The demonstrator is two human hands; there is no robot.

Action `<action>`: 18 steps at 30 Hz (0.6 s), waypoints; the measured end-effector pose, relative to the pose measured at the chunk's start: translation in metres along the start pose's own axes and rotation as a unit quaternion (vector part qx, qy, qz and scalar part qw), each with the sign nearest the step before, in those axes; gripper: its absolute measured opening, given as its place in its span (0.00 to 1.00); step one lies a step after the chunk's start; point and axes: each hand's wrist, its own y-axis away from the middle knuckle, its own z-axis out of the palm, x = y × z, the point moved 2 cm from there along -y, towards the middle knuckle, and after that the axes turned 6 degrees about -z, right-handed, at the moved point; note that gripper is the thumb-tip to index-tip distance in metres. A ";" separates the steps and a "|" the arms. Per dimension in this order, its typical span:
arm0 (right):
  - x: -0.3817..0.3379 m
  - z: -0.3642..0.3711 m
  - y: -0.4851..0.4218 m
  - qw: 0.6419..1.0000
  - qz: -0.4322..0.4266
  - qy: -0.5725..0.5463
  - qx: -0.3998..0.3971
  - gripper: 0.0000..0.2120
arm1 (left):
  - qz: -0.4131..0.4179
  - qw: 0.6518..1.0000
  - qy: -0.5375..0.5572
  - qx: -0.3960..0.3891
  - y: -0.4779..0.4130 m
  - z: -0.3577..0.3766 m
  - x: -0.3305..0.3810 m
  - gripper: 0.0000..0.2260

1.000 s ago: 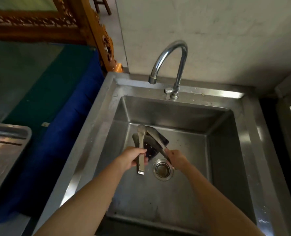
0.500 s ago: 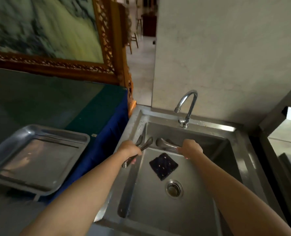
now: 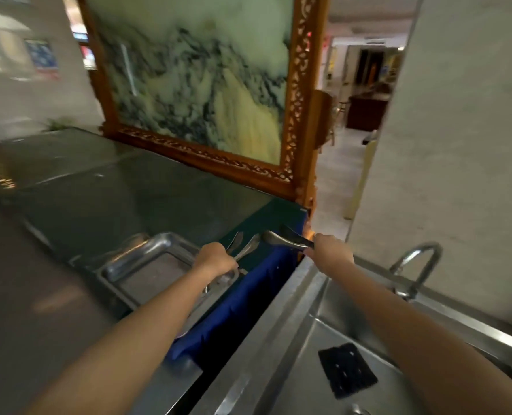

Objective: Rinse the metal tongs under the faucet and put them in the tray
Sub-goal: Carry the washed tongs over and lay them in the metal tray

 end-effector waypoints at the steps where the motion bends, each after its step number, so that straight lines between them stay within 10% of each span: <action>1: -0.011 0.001 -0.008 1.000 -0.024 -0.003 0.003 0.17 | -0.014 1.000 0.017 0.017 0.000 -0.007 -0.011 0.10; 18: -0.209 0.124 -0.089 0.969 -0.212 -0.072 -0.106 0.17 | -0.100 0.942 0.236 0.217 -0.040 -0.073 -0.201 0.11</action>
